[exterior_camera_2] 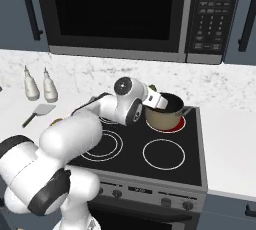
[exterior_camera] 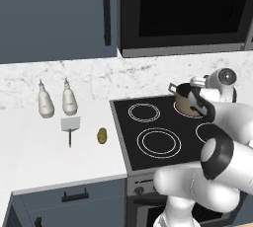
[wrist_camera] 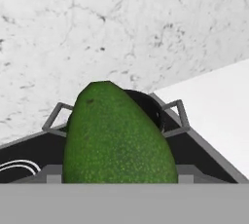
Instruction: Put the avocado and potato in the pot. Retrieve the spatula and lightly stir the vegetables in the pot.
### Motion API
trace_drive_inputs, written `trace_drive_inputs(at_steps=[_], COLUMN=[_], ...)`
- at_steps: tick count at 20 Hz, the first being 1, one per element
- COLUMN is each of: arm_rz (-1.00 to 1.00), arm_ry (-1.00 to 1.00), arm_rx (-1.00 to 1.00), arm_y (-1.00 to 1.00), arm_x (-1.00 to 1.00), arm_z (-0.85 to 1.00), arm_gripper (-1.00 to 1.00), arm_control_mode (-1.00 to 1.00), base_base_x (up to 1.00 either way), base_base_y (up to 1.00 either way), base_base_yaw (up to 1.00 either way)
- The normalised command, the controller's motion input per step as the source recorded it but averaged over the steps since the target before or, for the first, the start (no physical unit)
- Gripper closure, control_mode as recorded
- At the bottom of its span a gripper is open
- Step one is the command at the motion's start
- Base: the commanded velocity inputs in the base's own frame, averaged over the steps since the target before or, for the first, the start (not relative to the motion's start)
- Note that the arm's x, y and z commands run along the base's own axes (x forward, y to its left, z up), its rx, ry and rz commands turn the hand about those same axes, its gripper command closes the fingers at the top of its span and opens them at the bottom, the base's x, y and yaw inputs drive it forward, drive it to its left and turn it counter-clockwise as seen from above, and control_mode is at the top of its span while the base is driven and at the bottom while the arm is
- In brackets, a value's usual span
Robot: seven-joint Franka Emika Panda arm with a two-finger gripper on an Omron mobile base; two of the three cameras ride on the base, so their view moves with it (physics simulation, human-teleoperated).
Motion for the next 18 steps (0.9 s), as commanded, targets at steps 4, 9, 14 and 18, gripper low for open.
trace_drive_inputs(at_steps=[4,9,14,18], arm_rz=[0.00,0.00,0.00,0.00], arm_ry=[0.10,0.12,0.05,0.03], arm_rx=[0.00,0.01,0.00,0.00], arm_y=[-0.20,-0.23,-0.16,-0.13], arm_x=[0.73,0.60,0.42,0.40], arm_z=[-0.34,-0.41,-0.49,-0.42], arm_gripper=[1.00,1.00,1.00,1.00], arm_control_mode=[-1.00,-1.00,-1.00,-1.00], base_base_x=[0.00,0.00,0.00,0.00], base_base_y=[0.00,0.00,0.00,0.00], base_base_yaw=[0.00,0.00,0.00,0.00])
